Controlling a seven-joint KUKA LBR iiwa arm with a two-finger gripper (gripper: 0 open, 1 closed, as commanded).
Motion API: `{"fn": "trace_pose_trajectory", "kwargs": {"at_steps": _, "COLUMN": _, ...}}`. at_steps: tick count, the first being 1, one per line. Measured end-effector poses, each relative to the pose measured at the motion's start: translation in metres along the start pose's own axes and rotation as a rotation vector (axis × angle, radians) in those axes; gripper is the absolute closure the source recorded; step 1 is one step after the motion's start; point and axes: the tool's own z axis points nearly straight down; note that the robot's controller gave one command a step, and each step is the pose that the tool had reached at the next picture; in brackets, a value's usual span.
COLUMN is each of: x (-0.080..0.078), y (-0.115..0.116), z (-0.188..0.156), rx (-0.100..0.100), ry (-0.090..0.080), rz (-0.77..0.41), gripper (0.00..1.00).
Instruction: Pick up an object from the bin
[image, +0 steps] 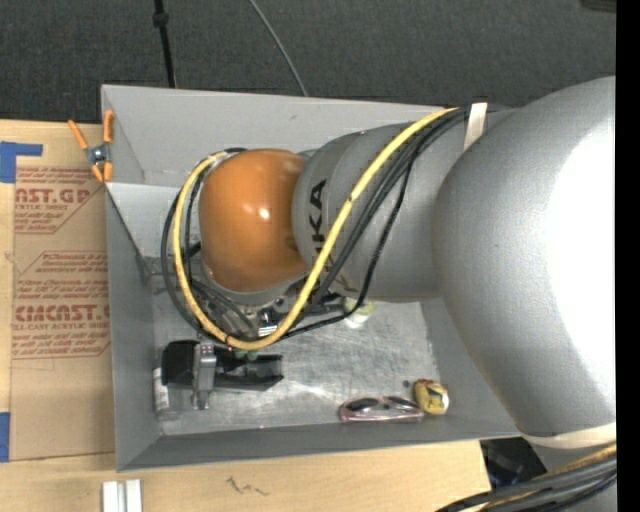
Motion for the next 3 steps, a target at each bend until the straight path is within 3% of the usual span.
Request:
{"fn": "trace_pose_trajectory", "kwargs": {"at_steps": 1, "x": -0.002, "y": -0.001, "z": -0.005, "rx": -0.002, "ry": -0.007, "rz": 0.002, "gripper": 0.0}}
{"fn": "trace_pose_trajectory", "kwargs": {"at_steps": 2, "x": 0.004, "y": 0.0, "z": 0.074, "rx": -0.004, "ry": -0.023, "rz": -0.072, "gripper": 1.0}}
{"fn": "trace_pose_trajectory", "kwargs": {"at_steps": 3, "x": 0.004, "y": 0.0, "z": 0.074, "rx": -0.004, "ry": -0.023, "rz": -0.072, "gripper": 1.0}}
